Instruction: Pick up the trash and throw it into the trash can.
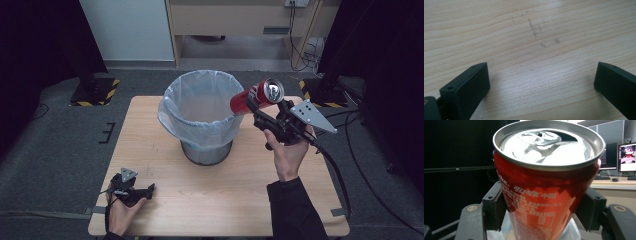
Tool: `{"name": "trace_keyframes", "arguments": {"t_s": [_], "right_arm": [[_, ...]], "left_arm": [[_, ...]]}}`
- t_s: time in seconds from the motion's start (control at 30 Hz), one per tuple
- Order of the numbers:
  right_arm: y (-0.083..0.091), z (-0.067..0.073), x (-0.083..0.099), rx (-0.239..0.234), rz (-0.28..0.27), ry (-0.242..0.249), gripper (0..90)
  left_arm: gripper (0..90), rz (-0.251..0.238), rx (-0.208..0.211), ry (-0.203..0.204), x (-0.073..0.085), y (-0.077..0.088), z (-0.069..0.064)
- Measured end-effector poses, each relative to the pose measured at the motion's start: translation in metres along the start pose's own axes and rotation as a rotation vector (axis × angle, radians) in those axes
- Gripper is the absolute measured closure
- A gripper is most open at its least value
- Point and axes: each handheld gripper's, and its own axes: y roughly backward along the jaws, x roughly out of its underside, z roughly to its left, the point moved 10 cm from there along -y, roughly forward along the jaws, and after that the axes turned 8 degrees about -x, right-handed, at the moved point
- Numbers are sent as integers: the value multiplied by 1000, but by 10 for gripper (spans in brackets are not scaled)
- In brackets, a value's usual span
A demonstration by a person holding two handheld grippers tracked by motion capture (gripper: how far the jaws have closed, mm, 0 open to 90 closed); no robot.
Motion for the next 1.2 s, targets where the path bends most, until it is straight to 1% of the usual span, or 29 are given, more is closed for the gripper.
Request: {"name": "trace_keyframes", "arguments": {"t_s": [0.03, 0.13, 0.23, 0.3, 0.33, 0.5, 0.7, 0.83, 1.1, 1.13, 1.17, 1.2], "right_arm": [[-3, -1, 0, 0, -8, -9, 338], [-8, -4, 1, 4, -6, -17, 338], [-11, -6, 2, 7, -7, -15, 338], [-16, -8, 3, 7, -9, -20, 338], [-16, -8, 3, 7, -9, -20, 338], [-27, -8, 7, 3, 4, -15, 338], [-34, -6, 12, -1, 12, -10, 338], [-41, -7, 16, -2, 25, -12, 337], [-50, -3, 30, -13, 59, -15, 337], [-53, -1, 36, -18, 71, -24, 338], [-53, -1, 36, -18, 71, -24, 338], [-55, 1, 40, -24, 79, -27, 338]], "left_arm": [[0, 0, 0, 0, 0, 0, 0], [0, 0, 1, 0, 0, 0, 0], [0, 0, 1, -1, 0, 0, 0], [0, 0, 1, -1, 0, 0, 0], [0, 0, 1, -1, 0, 0, 0], [0, 0, 2, -1, 0, 0, -1], [0, 0, 2, -1, 0, 0, 0], [0, 0, 2, -1, 0, 0, -1], [0, 0, 2, -1, 0, 0, -1], [0, 0, 2, -1, 0, 0, -1], [0, 0, 2, -1, 0, 0, -1], [0, 0, 2, -1, 0, 0, -1]]}}
